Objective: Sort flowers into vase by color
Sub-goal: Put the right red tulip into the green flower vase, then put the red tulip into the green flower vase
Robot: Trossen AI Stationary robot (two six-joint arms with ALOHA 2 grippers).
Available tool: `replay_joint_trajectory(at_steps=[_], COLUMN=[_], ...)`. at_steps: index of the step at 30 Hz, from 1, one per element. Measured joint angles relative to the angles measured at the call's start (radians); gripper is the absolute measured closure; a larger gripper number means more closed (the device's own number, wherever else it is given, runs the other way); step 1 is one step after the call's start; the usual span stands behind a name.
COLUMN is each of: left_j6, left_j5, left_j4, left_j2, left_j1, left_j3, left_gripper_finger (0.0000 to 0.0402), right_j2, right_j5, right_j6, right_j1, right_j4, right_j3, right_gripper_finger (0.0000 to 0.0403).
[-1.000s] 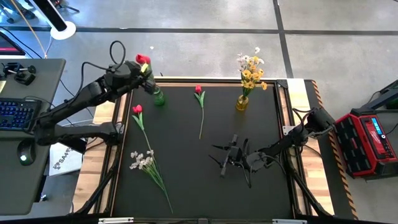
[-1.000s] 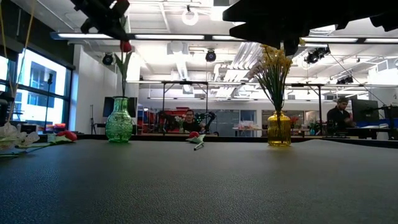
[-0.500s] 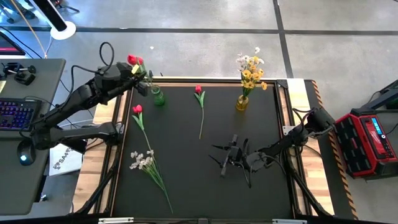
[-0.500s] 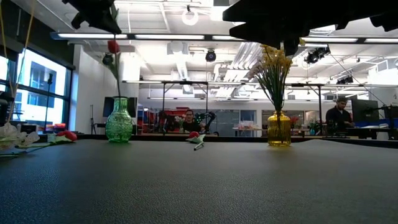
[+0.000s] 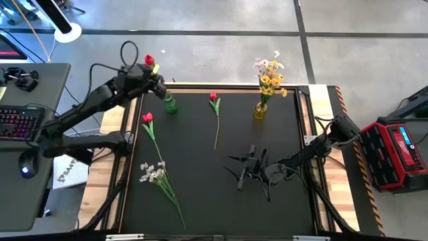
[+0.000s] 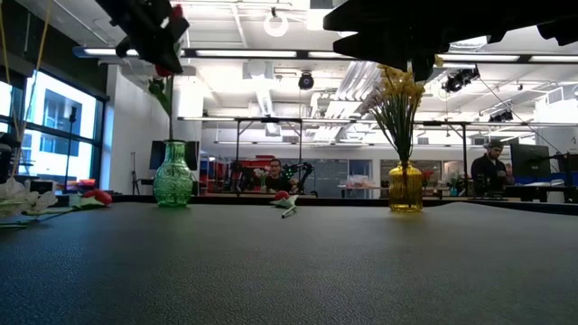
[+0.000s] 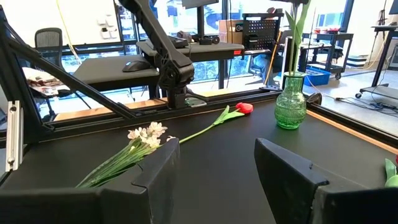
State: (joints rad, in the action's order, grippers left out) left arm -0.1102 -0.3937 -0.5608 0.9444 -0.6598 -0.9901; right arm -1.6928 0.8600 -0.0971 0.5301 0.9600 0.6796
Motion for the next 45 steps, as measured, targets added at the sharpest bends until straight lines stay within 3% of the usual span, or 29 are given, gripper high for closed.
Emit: replay_joint_trajectory(at_steps=[9,19,24,29,35,37,40,45], left_j6=[0.009,-0.029,-0.138,-0.363,-0.745,-0.882,-1.070,-1.317], left_j5=[-0.003,-0.015,-0.015,-0.099,-0.109,-0.071,0.008,0.034], left_j4=[-0.114,-0.376,-0.491,-0.617,-0.732,-0.753,-0.749,-0.672], left_j2=[0.000,-0.001,-0.005,-0.004,-0.001,0.001,0.000,0.000], left_j1=[-0.056,-0.002,0.163,0.398,0.659,0.731,0.833,0.985], left_j3=[-0.051,-0.283,-0.307,-0.242,-0.091,-0.024,0.076,0.229], left_gripper_finger=[0.0234,0.0214,0.0218,0.0234,0.0249,0.0253,0.0256,0.0257], right_j2=[0.000,0.000,0.000,0.000,0.000,0.000,0.000,0.000], right_j5=[0.000,0.000,-0.007,-0.076,-0.138,-0.138,-0.138,-0.138], right_j6=[0.000,-0.009,-0.060,-0.087,-0.069,-0.060,-0.045,-0.022], right_j1=[0.000,0.000,-0.008,-0.026,-0.039,-0.040,-0.039,-0.033], right_j4=[0.000,-0.021,-0.107,-0.183,-0.254,-0.283,-0.312,-0.369], right_j3=[0.000,0.000,0.000,0.000,0.000,0.000,0.000,0.000], right_gripper_finger=[0.0206,0.0206,0.0206,0.0206,0.0206,0.0206,0.0206,0.0206])
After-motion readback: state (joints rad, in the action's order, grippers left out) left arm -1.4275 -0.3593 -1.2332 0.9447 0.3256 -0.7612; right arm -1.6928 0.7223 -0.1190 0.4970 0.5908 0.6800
